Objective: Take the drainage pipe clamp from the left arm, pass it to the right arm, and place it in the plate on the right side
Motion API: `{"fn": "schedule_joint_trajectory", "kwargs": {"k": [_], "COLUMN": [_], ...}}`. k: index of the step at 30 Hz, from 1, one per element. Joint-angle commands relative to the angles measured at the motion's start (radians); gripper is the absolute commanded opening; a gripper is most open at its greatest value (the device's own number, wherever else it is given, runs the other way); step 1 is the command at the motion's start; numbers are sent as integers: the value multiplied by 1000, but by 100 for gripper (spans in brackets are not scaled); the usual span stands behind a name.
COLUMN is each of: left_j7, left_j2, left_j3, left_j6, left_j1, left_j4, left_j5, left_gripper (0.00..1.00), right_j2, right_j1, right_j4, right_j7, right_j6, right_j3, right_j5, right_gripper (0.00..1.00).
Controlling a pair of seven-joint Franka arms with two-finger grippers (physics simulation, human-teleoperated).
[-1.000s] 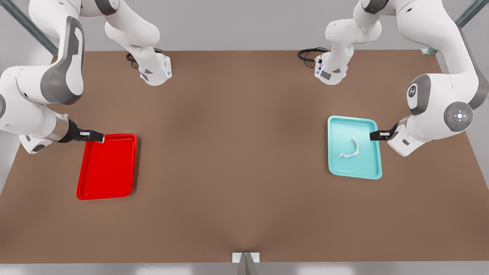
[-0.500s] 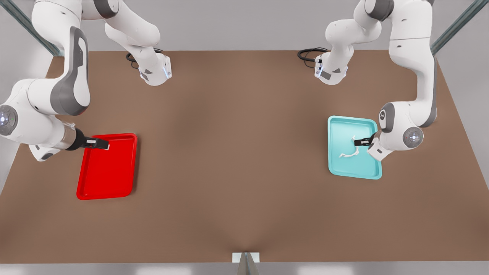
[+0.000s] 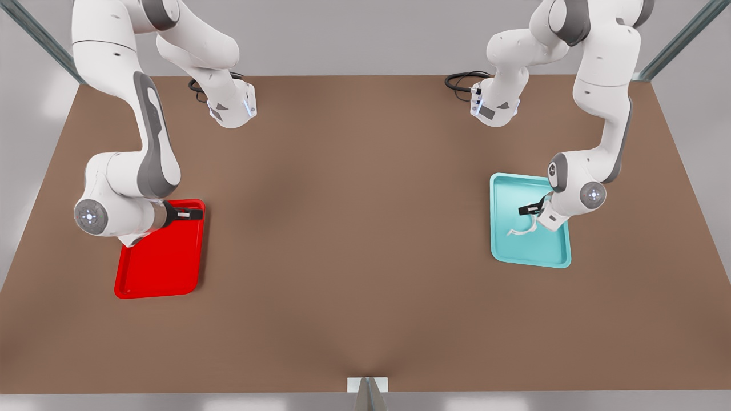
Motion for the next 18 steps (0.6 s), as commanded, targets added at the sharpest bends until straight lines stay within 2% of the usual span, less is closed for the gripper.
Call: {"fn": "schedule_joint_trajectory", "kwargs": {"k": [1, 3, 4, 5, 6, 10, 14, 18], "left_j7": [-39, -39, -39, -39, -39, -59, -86, -86], "left_j2": [3, 11, 11, 12, 11, 11, 18, 26], "left_j3": [0, 2, 2, 2, 2, 2, 2, 2], "left_j6": [55, 57, 57, 57, 54, 49, 55, 57], "left_j1": [2, 8, 8, 8, 8, 6, 2, 3], "left_j4": [-3, -3, -4, -4, -4, -4, -4, -4], "left_j5": [-1, -1, -3, -3, -4, -4, -4, -4], "left_gripper": [100, 100, 95, 62, 53, 55, 54, 52], "right_j2": [-7, -8, -15, -16, -16, 15, 82, 160], "right_j1": [6, 7, 7, 15, 29, 130, 211, 243], "right_j4": [-13, -28, -40, -48, -53, -57, -5, 82], "right_j7": [9, 9, 9, 9, 8, -21, -290, -707], "right_j6": [56, 66, 77, 85, 94, 172, 261, 349], "right_j3": [0, 0, 0, 0, 2, 2, 2, 2], "right_j5": [4, 4, 4, 4, 2, -6, -9, -4], "right_gripper": [100, 100, 100, 100, 100, 100, 100, 100]}}
